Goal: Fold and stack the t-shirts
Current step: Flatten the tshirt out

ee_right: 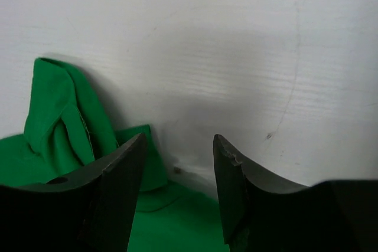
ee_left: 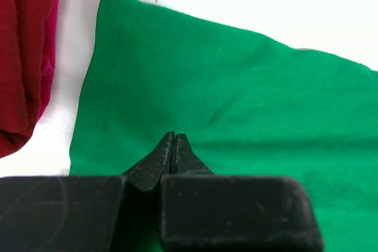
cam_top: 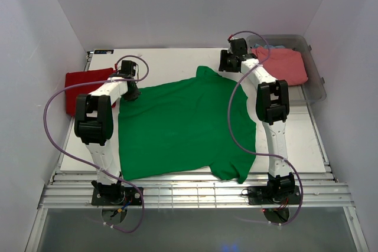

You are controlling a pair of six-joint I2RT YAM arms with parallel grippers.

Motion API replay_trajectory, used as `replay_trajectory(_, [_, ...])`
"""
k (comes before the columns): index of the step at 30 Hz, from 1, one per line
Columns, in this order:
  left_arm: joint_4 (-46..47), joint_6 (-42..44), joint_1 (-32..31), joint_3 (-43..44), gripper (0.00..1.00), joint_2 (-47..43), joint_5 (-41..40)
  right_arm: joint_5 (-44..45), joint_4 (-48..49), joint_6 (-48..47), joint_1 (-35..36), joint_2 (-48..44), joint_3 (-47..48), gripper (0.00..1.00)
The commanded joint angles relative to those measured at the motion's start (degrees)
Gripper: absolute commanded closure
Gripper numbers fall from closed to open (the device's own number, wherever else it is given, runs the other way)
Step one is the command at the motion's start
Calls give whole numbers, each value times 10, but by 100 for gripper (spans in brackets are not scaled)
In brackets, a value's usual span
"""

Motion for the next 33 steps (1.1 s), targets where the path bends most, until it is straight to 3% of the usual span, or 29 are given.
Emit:
replay_trajectory(1, [-4,5,4,15,100,1,-11,-59,-26,22,6,-13,-26,45])
replay_trajectory(6, [-9,6,4,30,100,3,-14,-104,-27,34,6,-14,-48,57])
replay_trajectory(11, [-11,5,4,28,100,2,-16,-108,-20,43,7,-29,-70,60])
replay_trajectory(14, [-10,5,4,23,100,-2,-18,-105,-16,41,7,-32,-71,70])
replay_trajectory(15, [-11,5,4,22,100,-3,-18,-104,-19,41,7,-30,-64,80])
replay_trajectory(18, [-11,4,4,17,100,-6,-20,-100,-29,42,7,-27,-51,92])
replay_trajectory(25, [-13,16,5,39,100,-10,-44,-52,-12,36,7,-75,-43,92])
replay_trajectory(33, [-41,20,23,128,100,16,-54,-34,-18,36,0,-111,-11,92])
